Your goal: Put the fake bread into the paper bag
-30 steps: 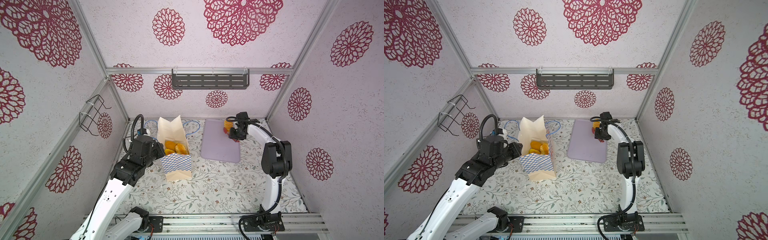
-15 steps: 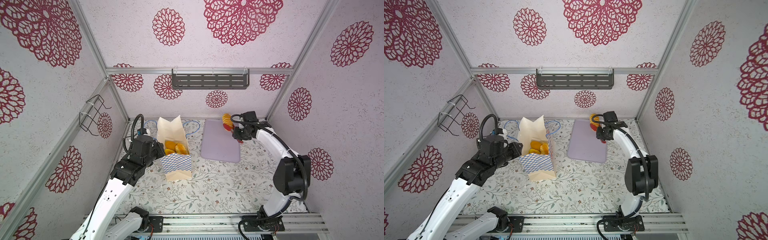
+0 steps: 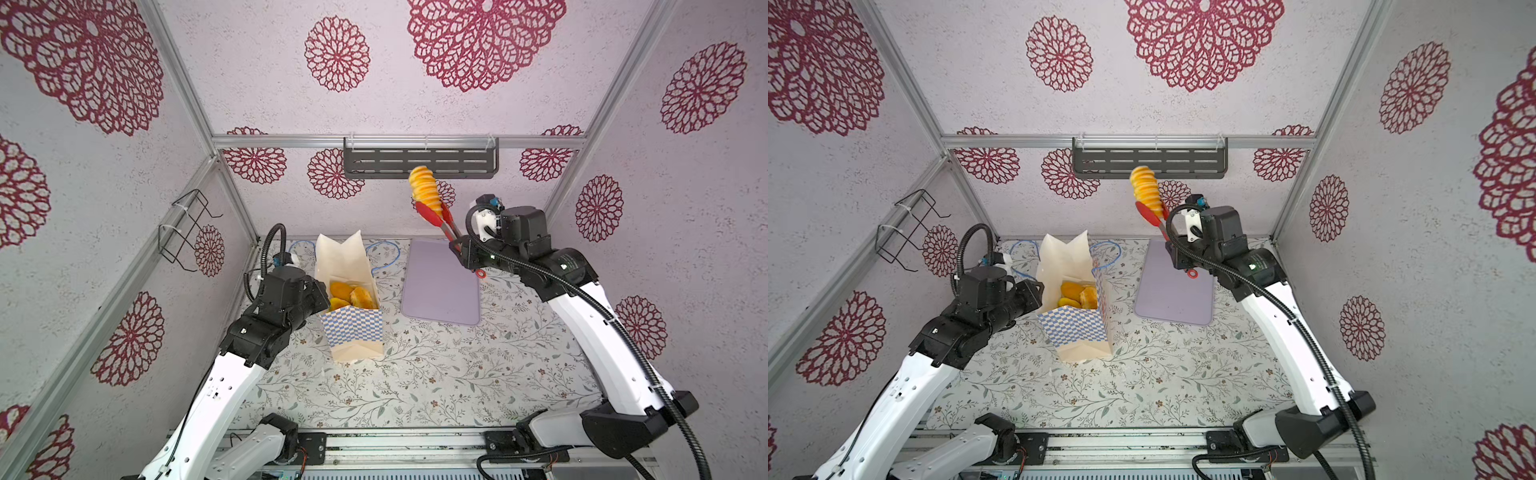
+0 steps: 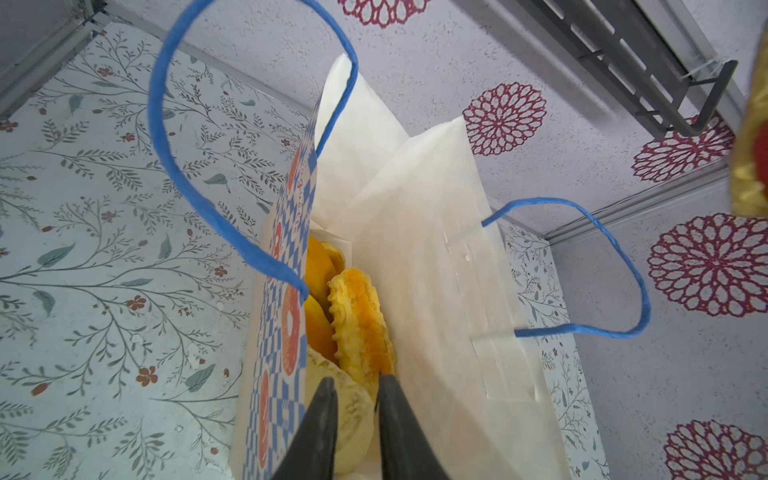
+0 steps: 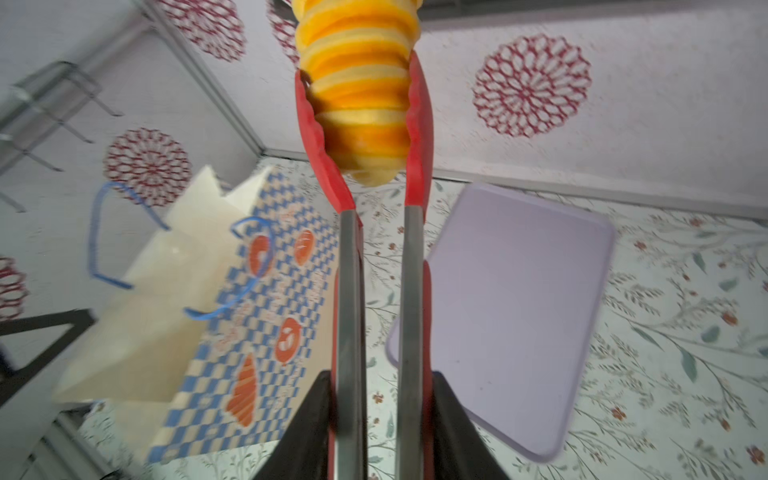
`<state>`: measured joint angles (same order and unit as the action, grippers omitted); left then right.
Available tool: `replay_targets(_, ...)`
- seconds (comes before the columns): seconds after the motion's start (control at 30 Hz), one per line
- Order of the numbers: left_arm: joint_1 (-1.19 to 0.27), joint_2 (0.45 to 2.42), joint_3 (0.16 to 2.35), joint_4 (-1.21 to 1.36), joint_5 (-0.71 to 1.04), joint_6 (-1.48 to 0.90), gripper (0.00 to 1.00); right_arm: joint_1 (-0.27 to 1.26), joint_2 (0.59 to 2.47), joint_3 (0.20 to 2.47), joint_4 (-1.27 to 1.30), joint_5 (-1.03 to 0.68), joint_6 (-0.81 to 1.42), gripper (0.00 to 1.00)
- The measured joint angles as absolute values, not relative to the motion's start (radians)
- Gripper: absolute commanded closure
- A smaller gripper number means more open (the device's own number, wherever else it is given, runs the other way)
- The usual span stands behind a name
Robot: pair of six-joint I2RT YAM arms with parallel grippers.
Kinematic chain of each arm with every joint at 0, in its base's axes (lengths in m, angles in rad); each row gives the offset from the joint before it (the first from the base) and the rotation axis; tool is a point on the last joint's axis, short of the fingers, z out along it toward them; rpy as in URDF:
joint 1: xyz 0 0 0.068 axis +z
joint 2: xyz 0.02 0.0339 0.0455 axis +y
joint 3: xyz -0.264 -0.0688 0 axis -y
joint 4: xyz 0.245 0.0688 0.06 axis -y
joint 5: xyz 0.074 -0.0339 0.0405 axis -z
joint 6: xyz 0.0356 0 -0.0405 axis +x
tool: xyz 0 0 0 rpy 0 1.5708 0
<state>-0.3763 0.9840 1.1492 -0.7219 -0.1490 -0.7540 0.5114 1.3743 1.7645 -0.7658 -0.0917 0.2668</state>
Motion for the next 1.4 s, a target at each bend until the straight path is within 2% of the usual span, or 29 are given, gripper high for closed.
replay_targets(0.27,-0.376,0.949,1.216,-0.763,-0.245,-0.736,0.75,0.779,1.379,1.84,-0.77,-0.107,0.294,0.63)
replay_targets(0.53,-0.368,0.799,1.221,-0.83,-0.432,-0.721,0.61,0.962,1.467,1.832,-0.792,-0.064,0.325,0.63)
replay_targets(0.8,-0.34,0.756,1.179,-0.862,-0.49,-0.729,0.59,1.003,1.496,1.791,-0.828,-0.021,0.345,0.6)
replay_targets(1.13,-0.282,0.726,1.12,-0.887,-0.469,-0.739,0.54,1.009,1.515,1.79,-0.833,0.001,0.352,0.46)
replay_targets(1.4,-0.233,0.722,1.106,-0.888,-0.417,-0.746,0.54,1.009,1.515,1.79,-0.83,0.004,0.35,0.41)
